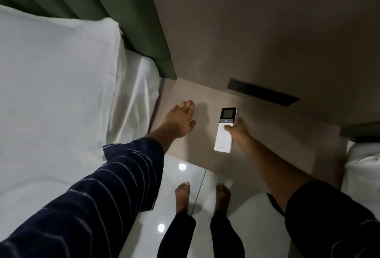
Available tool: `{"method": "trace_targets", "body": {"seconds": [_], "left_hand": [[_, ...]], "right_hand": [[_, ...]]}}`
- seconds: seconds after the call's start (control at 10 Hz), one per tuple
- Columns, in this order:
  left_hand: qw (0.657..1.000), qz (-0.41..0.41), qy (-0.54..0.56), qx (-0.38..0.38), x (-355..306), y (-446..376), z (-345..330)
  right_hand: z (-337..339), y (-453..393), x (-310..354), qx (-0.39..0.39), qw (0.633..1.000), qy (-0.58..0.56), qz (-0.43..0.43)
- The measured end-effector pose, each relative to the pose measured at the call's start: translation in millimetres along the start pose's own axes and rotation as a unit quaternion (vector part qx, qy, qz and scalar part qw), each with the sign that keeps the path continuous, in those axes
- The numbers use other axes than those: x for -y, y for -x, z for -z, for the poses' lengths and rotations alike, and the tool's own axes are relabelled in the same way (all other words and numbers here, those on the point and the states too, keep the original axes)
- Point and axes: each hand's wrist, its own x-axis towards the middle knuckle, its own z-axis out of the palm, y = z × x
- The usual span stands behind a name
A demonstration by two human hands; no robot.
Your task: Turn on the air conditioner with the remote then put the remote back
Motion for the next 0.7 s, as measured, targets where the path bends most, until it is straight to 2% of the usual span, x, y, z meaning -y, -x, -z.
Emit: {"method": "trace_targets", "body": {"seconds": [0.2, 0.4, 0.5, 0.7], "left_hand": [[0.999, -0.042, 0.021, 0.018, -14, -55, -68], [0.997, -0.055, 0.035, 0.052, -27, -45, -79], [0.996, -0.060, 0.030, 0.052, -27, -32, -65], [0.997, -0.076, 0.008, -0.003, -37, 14, 23]], "right_hand": [[-29, -75, -61, -0.041, 0.996, 0.082, -0.010], [-41, -72, -71, -0.053, 0.996, 0.064, -0.022], [-29, -46, -61, -0.050, 0.996, 0.057, -0.039], [31, 56, -16, -0.075, 0.987, 0.144, 0.014]]}}
